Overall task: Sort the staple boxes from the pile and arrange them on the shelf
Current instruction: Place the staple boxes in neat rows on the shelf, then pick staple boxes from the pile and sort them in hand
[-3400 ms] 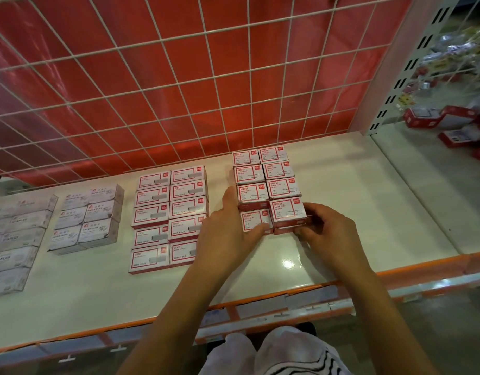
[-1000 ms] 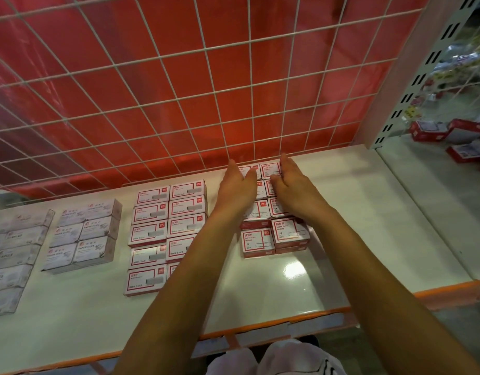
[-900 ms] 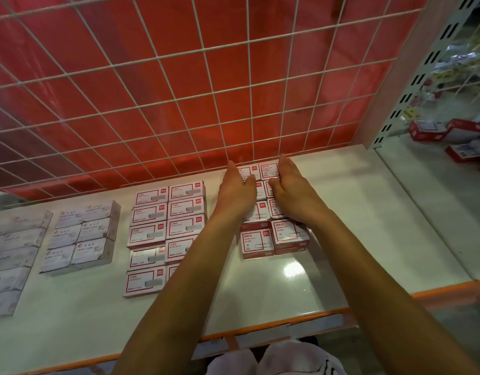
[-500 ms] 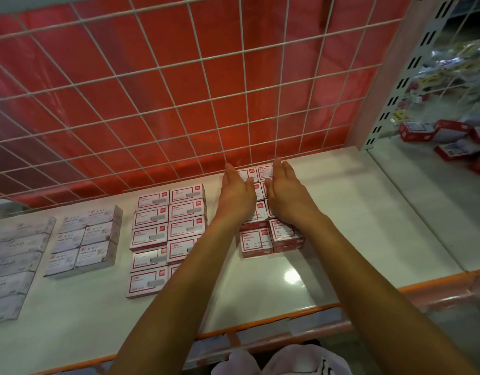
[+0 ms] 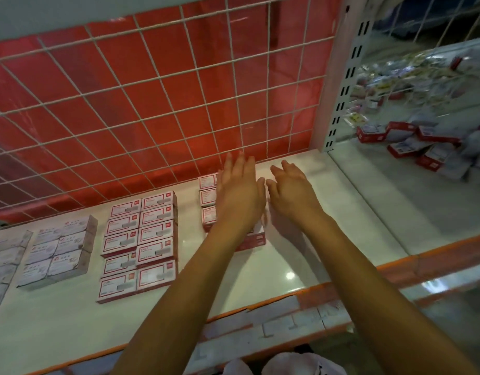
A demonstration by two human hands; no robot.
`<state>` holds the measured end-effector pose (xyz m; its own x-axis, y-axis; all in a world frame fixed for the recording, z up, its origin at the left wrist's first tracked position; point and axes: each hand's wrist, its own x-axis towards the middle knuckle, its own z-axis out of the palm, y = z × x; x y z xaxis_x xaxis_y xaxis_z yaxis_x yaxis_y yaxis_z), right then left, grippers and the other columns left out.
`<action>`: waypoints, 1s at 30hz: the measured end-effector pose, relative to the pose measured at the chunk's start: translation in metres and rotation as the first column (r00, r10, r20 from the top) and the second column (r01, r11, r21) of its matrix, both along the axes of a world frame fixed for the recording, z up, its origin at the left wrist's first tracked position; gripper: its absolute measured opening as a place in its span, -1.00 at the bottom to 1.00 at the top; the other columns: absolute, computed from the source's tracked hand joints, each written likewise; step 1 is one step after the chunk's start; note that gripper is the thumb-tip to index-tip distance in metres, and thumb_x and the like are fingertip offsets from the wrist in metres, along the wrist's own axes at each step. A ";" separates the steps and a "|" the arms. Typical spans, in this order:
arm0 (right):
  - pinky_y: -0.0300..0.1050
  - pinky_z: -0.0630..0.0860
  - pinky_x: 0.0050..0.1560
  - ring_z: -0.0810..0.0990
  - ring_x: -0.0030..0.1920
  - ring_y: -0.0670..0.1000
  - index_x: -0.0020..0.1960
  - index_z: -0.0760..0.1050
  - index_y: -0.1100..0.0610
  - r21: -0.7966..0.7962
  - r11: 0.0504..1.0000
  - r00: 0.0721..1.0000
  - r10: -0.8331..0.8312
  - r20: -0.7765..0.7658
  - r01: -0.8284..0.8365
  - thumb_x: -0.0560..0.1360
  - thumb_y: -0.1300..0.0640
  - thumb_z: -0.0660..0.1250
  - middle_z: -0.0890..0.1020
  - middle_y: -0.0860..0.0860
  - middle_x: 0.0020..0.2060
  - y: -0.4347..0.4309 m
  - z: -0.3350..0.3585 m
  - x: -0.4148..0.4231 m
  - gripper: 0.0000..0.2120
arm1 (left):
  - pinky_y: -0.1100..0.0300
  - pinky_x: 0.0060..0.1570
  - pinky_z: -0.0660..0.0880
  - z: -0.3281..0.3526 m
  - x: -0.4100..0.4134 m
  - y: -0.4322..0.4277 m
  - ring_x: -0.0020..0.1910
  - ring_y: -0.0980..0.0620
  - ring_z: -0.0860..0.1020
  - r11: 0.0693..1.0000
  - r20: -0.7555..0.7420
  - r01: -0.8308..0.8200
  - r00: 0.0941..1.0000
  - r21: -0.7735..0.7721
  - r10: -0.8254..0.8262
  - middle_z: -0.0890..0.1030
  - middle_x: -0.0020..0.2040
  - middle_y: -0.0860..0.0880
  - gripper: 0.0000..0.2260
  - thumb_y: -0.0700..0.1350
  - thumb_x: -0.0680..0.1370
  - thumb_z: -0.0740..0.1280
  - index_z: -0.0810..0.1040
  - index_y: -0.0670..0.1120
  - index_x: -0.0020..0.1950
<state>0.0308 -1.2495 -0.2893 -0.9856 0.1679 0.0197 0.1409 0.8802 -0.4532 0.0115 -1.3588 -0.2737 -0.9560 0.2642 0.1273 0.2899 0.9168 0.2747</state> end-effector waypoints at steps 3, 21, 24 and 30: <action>0.03 0.03 0.48 0.05 0.51 0.14 0.49 0.19 0.12 0.035 0.999 1.000 -0.020 0.009 0.020 0.64 0.01 0.02 0.14 0.15 0.50 0.035 0.001 0.008 -0.55 | -0.03 0.51 -0.02 -0.001 0.005 0.038 0.55 -0.07 -0.09 0.998 -0.003 0.062 0.998 -0.013 -0.062 0.04 0.58 -0.04 -0.52 0.04 0.65 0.08 0.11 -0.03 0.55; 0.02 0.24 0.33 0.30 0.36 0.20 0.37 0.33 0.23 0.121 0.905 0.912 -0.409 -0.007 0.407 0.52 0.18 0.21 0.38 0.21 0.33 0.239 -0.008 0.071 -0.58 | -0.03 0.22 0.42 -0.019 0.021 0.251 0.30 -0.17 0.40 0.870 0.032 0.491 0.871 -0.040 -0.490 0.47 0.32 -0.13 -0.55 0.01 0.57 0.28 0.32 -0.08 0.42; 0.04 0.23 0.37 0.30 0.36 0.20 0.33 0.36 0.22 0.150 0.854 0.860 -0.509 0.041 0.499 0.50 0.19 0.19 0.41 0.21 0.29 0.269 -0.012 0.080 -0.60 | -0.03 0.11 0.50 -0.025 0.026 0.280 0.18 -0.18 0.51 0.813 -0.013 0.582 0.813 0.011 -0.582 0.54 0.23 -0.13 -0.59 -0.03 0.53 0.34 0.41 -0.08 0.35; 0.06 0.33 0.21 0.42 0.16 0.26 0.15 0.46 0.26 0.165 0.719 0.722 -0.690 0.050 0.675 0.37 0.15 0.20 0.50 0.27 0.11 0.310 -0.022 0.108 -0.62 | 0.05 0.13 0.46 -0.032 0.037 0.331 0.23 -0.12 0.49 0.792 -0.050 0.602 0.792 -0.108 -0.609 0.44 0.30 -0.13 -0.63 0.02 0.58 0.27 0.39 -0.11 0.33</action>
<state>0.1389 -0.9397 -0.3116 -0.6016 0.7988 -0.0027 0.7639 0.5743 -0.2945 0.0488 -1.0283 -0.3053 -0.5848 0.7980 0.1455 0.8099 0.5644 0.1597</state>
